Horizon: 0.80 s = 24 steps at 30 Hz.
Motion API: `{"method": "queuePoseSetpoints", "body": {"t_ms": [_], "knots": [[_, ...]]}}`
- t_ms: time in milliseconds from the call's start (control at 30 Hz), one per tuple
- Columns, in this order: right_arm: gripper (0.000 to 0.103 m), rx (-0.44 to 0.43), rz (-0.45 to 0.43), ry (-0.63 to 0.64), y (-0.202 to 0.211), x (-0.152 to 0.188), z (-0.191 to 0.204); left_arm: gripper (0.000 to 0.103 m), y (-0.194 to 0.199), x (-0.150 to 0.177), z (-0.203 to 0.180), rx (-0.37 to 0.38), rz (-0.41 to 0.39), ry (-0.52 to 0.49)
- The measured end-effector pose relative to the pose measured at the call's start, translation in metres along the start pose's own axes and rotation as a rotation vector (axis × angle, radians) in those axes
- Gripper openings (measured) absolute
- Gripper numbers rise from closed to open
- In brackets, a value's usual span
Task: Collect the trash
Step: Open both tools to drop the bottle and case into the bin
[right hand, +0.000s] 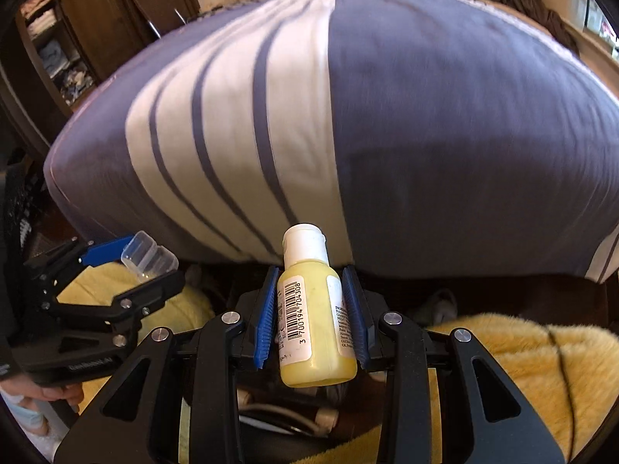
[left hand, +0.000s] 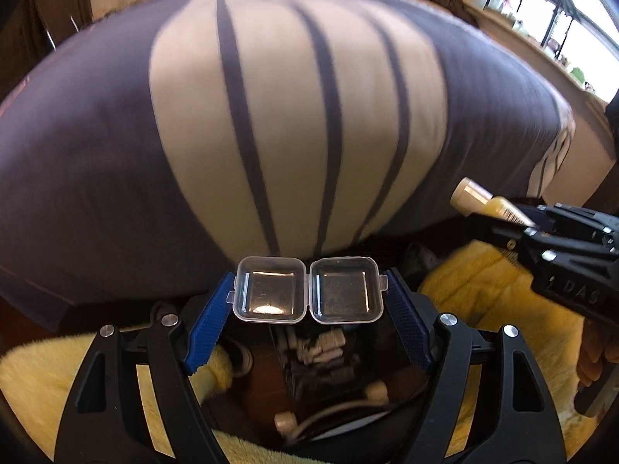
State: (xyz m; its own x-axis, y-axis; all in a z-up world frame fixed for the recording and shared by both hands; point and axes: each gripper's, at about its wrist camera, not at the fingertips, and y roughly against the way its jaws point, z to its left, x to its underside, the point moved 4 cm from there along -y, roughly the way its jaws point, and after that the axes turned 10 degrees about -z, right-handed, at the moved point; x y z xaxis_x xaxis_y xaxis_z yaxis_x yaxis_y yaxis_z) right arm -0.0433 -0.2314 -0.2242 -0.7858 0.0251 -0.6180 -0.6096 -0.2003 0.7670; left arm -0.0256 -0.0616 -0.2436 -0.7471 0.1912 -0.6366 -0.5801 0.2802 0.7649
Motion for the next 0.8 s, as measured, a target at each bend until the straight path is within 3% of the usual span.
{"method": "queuePoseSetpoints", "body": {"t_ms": [233, 433, 800], "knots": [[0.034, -0.020, 0.121, -0.028, -0.042, 0.026, -0.002, 0.074, -0.036, 0.037, 0.001, 0.012, 0.109, 0.017], [0.034, -0.049, 0.220, -0.078, -0.080, 0.041, -0.006, 0.074, -0.063, 0.051, 0.002, 0.034, 0.184, 0.028], [0.035, -0.041, 0.224, -0.066, -0.093, 0.035, 0.001, 0.076, -0.087, 0.051, 0.004, 0.064, 0.247, 0.068]]}}
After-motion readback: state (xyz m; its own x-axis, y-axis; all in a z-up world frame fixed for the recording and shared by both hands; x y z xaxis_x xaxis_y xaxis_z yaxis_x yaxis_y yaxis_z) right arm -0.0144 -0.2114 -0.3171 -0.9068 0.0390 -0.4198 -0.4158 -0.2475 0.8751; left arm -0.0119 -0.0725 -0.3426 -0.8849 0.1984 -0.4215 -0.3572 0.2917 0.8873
